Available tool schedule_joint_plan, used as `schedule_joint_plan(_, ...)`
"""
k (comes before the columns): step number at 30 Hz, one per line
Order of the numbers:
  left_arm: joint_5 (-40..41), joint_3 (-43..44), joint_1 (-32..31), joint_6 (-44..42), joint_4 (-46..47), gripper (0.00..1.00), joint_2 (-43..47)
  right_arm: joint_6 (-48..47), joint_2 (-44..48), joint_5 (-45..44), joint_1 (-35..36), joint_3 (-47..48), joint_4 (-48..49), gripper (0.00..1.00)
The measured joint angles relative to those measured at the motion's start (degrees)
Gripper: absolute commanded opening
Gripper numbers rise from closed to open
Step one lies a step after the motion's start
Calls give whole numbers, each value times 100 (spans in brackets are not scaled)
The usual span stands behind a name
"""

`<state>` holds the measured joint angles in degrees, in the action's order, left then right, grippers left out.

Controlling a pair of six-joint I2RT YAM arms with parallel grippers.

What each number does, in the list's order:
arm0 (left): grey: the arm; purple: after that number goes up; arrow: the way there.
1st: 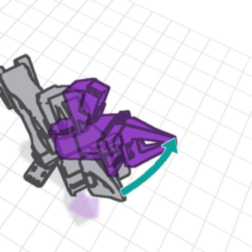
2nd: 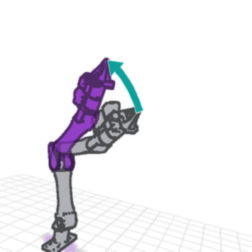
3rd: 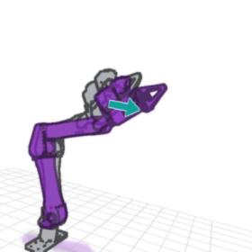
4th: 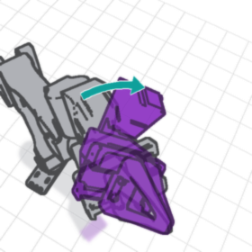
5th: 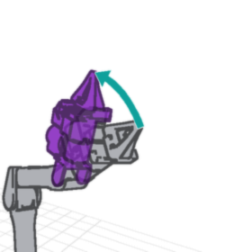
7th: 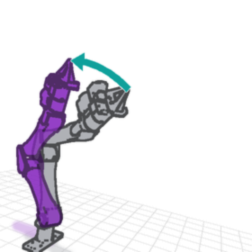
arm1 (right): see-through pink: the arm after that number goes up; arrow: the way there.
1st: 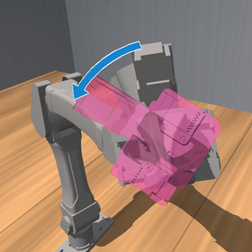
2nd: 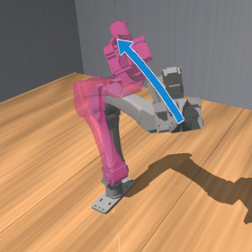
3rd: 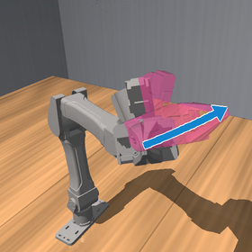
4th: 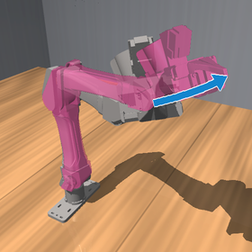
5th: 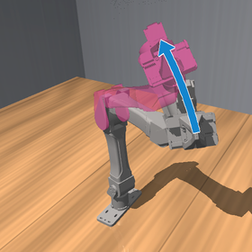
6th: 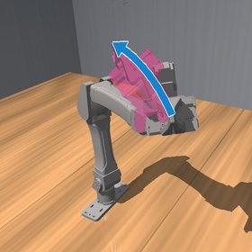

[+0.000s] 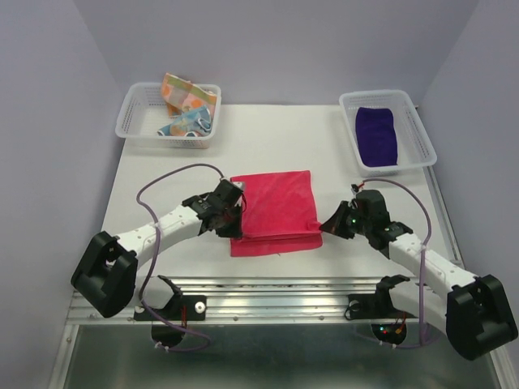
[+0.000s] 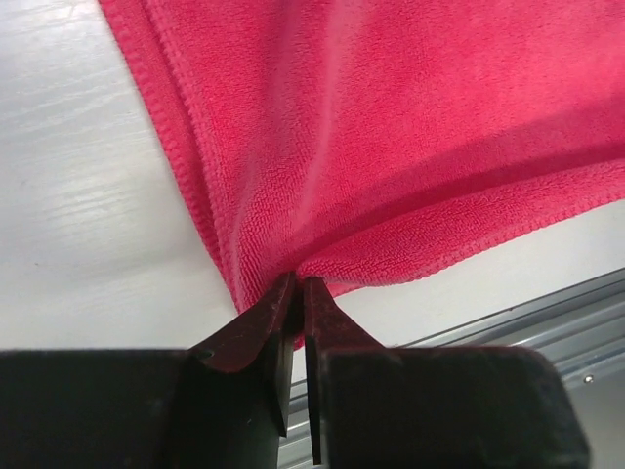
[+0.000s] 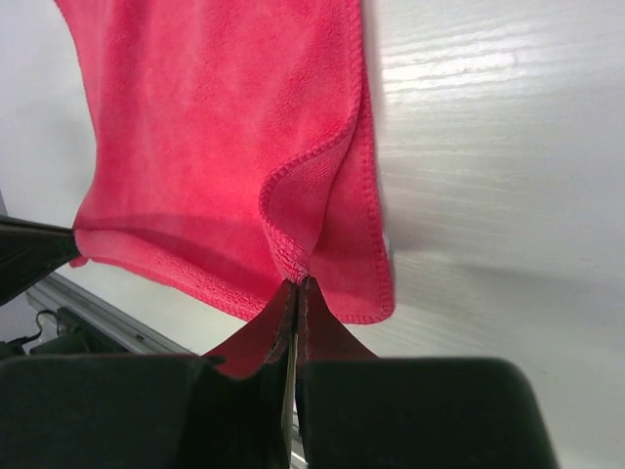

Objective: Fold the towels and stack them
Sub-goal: Fold the towel

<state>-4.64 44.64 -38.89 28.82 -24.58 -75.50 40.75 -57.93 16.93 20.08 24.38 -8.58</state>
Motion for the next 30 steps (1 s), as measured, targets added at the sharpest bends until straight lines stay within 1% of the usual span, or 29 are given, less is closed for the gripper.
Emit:
schedule_joint_plan(2, -52, -7, -33, 50, 87, 33, 20, -4, -22, 7, 0, 0, 0, 1)
schedule_joint_plan(3, -76, -15, -50, 72, 136, 42, 46, -2, -24, 9, 0, -2, -4, 2)
schedule_joint_plan(4, -92, -28, -52, 94, 162, 45, 66, -2, -24, 9, 0, -7, -4, 4)
schedule_joint_plan(5, -105, -48, -59, 120, 184, 48, 85, -2, -22, 9, 0, -11, -4, 9)
schedule_joint_plan(6, -131, -79, -72, 153, 205, 52, 105, -4, -22, 13, 0, -17, -9, 19)
schedule_joint_plan(7, -138, -103, -81, 195, 203, 55, 111, 2, -15, 24, 0, -26, -17, 24)
schedule_joint_plan(9, -155, -157, -96, 247, 203, 58, 122, -22, 26, 68, 0, -63, -55, 37)
schedule_joint_plan(10, -162, -181, -118, 282, 181, 60, 149, -46, 61, 92, 0, -76, -109, 40)
schedule_joint_plan(11, -177, -208, -131, 313, 157, 62, 184, -72, 98, 120, 0, -87, -177, 49)
schedule_joint_plan(12, -179, -232, -155, 339, 122, 67, 245, -87, 136, 146, 0, -90, -238, 55)
schedule_joint_plan(13, -188, -267, -190, 382, 70, 71, 385, -96, 179, 173, 0, -92, -308, 68)
schedule_joint_plan(14, -181, -278, -203, 402, 24, 90, 485, -140, 260, 210, 0, -92, -387, 72)
schedule_joint_plan(15, -175, -289, -212, 452, -22, 99, 584, -170, 323, 223, 0, -92, -455, 76)
schedule_joint_plan(16, -162, -295, -232, 466, -94, 99, 802, -221, 442, 245, 0, -92, -542, 80)
schedule_joint_plan(17, -144, -295, -240, 557, -122, 99, 964, -245, 544, 249, 0, -92, -605, 97)
schedule_joint_plan(18, -85, -295, -240, 621, -140, 99, 1174, -273, 614, 247, 0, -92, -638, 100)
schedule_joint_plan(21, 216, -278, -238, 730, -107, 99, 1508, -339, 713, 168, 0, -85, -625, 100)
schedule_joint_plan(23, 531, -168, -221, 769, -9, 99, 1513, -348, 643, 59, 0, -83, -592, 100)
schedule_joint_plan(26, 935, 168, -98, 693, 278, 99, 1117, -348, 376, -153, 0, 46, -538, 100)
schedule_joint_plan(30, 1154, 732, 302, 476, 745, 99, 264, -420, -684, -619, 0, 846, -306, 100)
